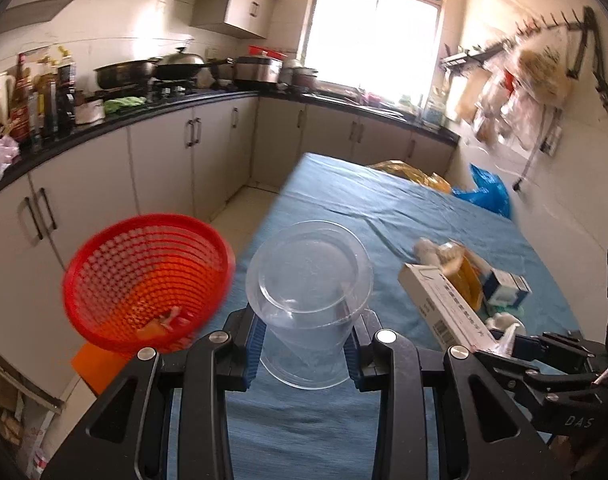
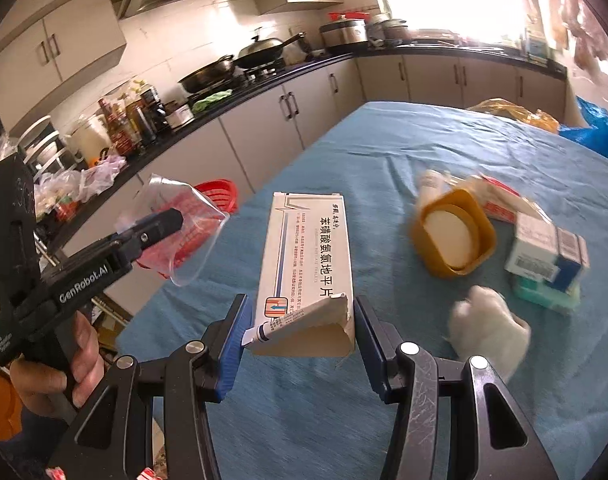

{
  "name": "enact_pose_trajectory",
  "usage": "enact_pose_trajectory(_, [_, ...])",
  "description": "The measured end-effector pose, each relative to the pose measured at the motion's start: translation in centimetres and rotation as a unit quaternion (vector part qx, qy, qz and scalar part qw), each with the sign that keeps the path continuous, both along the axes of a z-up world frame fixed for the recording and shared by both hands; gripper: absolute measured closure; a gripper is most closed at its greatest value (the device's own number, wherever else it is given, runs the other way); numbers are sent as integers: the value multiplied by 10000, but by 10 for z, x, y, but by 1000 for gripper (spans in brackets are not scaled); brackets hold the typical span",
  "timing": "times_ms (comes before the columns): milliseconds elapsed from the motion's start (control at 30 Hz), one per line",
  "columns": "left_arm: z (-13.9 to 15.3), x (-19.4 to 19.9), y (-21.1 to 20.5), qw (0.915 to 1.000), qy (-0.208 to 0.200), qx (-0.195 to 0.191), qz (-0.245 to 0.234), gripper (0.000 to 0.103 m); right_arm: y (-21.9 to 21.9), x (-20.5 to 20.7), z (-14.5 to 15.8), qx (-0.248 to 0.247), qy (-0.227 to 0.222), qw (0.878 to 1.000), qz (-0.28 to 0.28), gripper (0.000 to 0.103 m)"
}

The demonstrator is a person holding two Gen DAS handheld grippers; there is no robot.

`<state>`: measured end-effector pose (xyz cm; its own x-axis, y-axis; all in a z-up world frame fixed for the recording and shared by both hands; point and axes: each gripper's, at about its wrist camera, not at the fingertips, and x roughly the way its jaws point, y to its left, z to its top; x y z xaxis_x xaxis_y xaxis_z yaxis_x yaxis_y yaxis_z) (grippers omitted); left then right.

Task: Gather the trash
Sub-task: 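Open the left gripper over the red basket while the right drops the medicine box in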

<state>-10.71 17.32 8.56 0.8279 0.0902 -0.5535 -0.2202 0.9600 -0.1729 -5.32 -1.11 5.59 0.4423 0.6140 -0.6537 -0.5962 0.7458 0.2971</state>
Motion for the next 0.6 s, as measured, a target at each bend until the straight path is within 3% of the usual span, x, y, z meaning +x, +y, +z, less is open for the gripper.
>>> enact_pose_trajectory(333, [3, -17, 83, 9961, -62, -154, 862, 70, 75, 12, 23, -27, -42, 9982, 597, 47])
enact_pose_trajectory(600, [-13, -11, 130, 9922, 162, -259, 1212, 70, 147, 21, 29, -97, -11, 9944, 1052, 47])
